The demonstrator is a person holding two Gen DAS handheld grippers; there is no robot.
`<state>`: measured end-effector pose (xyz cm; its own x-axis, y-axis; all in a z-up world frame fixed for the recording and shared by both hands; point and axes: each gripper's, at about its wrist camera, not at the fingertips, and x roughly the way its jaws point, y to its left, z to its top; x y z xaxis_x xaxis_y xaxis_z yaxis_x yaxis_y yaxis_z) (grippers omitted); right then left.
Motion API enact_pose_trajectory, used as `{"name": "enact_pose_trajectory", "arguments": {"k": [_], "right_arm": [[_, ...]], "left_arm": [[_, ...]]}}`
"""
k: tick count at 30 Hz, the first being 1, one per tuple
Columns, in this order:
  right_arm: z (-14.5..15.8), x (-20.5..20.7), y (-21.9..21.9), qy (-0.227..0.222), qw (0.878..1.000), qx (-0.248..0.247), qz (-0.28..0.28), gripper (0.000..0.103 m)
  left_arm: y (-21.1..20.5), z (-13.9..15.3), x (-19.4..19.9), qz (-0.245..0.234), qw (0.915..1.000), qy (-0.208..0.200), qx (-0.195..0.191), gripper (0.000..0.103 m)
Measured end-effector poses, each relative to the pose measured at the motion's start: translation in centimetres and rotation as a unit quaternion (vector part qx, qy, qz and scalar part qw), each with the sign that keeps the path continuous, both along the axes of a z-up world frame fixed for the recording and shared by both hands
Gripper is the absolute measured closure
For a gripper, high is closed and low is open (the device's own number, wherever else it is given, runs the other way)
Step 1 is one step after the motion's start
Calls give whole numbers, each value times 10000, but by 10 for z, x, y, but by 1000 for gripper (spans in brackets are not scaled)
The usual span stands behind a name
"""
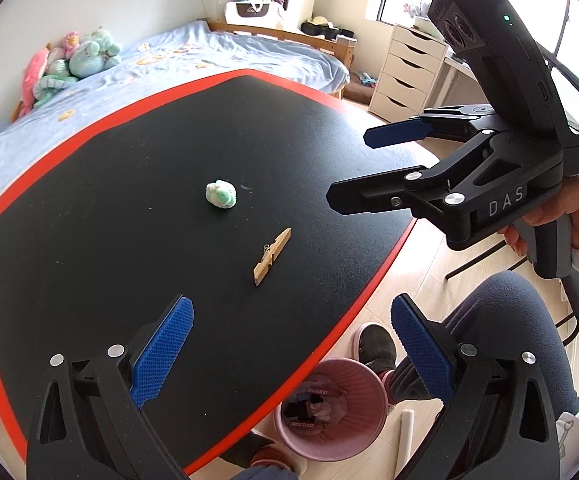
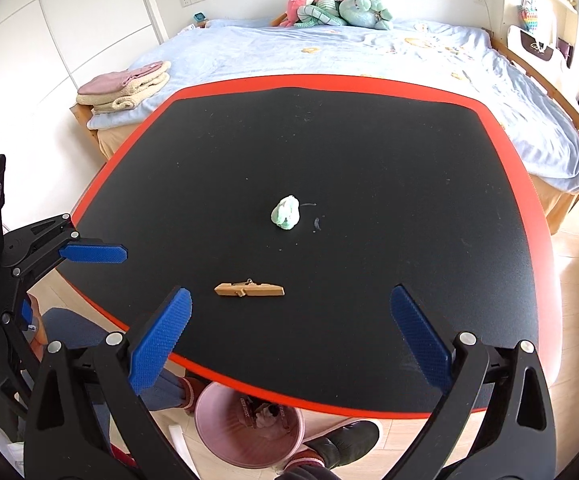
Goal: Collect trash
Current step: 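Reach both tools back to the clothespin and green crumpled item, then grasp the wooden clothespin with the left gripper while the right gripper grasps the green crumpled item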
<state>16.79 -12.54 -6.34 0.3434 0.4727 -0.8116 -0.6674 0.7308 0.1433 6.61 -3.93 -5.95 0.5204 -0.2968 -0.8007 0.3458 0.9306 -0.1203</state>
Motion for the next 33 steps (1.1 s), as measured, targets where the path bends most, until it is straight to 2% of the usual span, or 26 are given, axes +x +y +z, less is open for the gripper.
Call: {"name": "enact_pose_trajectory", "arguments": {"k": [13,20,22,24,25,26,29,30,31,32,33], "right_arm": [[-52,57,57,164,9989,-321,307,5],[-63,69,73,109,9980,-401,469,39],[-63,69,74,10,9979,-399,501,47],[-62,70,75,-54,9978,-411,514,65],[-62,70,75,-80,9977,-418,522,70],[-62,70,74,-95,9977,-417,527,79],[-62,71,71,-91,9978,-380,531,81],[-62,72,70,-86,9979,-372,521,82],[-62,72,68,-83,9980,-370,506,82],[-62,72,69,-79,9981,-367,493,82],[-62,72,68,-71,9981,-361,486,82]], "left_arm": [[9,-34,42,-186,9995,262,-19,8],[7,-39,49,-268,9993,255,-12,11],[5,-40,54,-295,9992,285,4,21],[4,-44,56,-317,9989,329,35,33],[2,-46,57,-345,9988,349,40,36],[1,-47,57,-369,9986,374,56,45],[-2,-48,58,-367,9987,343,110,64],[-2,-47,58,-353,9987,354,115,74],[-3,-47,58,-343,9986,370,134,80],[-3,-47,58,-336,9985,391,165,92],[-4,-47,58,-337,9985,406,174,93]]}}
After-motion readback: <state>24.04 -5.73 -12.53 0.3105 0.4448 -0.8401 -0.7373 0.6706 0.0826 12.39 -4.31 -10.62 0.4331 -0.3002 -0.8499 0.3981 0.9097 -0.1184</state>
